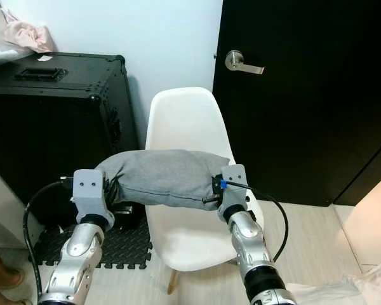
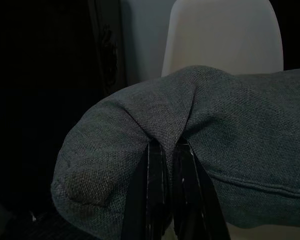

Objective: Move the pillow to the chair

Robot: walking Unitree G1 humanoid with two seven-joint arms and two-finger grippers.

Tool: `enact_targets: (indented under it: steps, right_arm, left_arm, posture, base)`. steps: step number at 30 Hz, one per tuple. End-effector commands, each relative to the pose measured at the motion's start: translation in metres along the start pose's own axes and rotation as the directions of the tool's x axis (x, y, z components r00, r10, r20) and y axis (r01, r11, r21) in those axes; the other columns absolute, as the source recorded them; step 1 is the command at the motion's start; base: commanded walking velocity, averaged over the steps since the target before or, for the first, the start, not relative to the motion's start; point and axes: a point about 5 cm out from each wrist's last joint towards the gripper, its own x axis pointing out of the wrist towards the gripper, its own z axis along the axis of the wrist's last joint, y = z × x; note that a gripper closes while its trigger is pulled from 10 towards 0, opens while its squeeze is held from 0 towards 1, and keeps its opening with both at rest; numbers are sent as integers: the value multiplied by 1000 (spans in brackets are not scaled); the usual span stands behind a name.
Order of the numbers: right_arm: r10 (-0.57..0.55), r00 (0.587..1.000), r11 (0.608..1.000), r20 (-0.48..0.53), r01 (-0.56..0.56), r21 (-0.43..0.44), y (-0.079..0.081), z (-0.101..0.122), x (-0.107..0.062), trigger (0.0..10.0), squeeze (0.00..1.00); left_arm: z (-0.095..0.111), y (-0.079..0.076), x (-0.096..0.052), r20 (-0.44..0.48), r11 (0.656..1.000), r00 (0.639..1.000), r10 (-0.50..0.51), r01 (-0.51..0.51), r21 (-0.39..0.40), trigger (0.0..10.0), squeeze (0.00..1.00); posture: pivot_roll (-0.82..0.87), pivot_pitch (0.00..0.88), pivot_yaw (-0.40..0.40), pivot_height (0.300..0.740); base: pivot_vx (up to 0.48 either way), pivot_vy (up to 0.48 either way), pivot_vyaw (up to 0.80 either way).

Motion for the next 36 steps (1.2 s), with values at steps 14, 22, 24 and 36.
enact_targets:
  steps: [14, 22, 24, 36]
  right_arm:
    - [20, 999, 1000, 33, -19, -22, 2, 8, 5, 10000, 0]
    - [24, 999, 1000, 35, -23, -19, 5, 9, 8, 10000, 0]
    - [29, 999, 999, 34, -29, -20, 7, 9, 8, 10000, 0]
    - [25, 999, 999, 37, -24, -26, 2, 9, 7, 10000, 0]
  left_arm:
    - [3, -11, 7, 8, 999, 999, -49, 49, 18, 10000, 0]
    - [2, -8, 7, 4, 998, 999, -53, 53, 28, 10000, 0]
    - [1, -7, 6, 4, 998, 999, -52, 51, 31, 10000, 0]
    - [1, -10, 6, 6, 998, 998, -57, 57, 34, 10000, 0]
  posture:
    - [72, 53, -54, 740]
    - [82, 52, -57, 740]
    - [73, 52, -59, 740]
    - [70, 43, -53, 740]
  base:
    - [0, 0, 0]
    - [0, 0, 0]
    - [0, 0, 0]
    - [0, 0, 0]
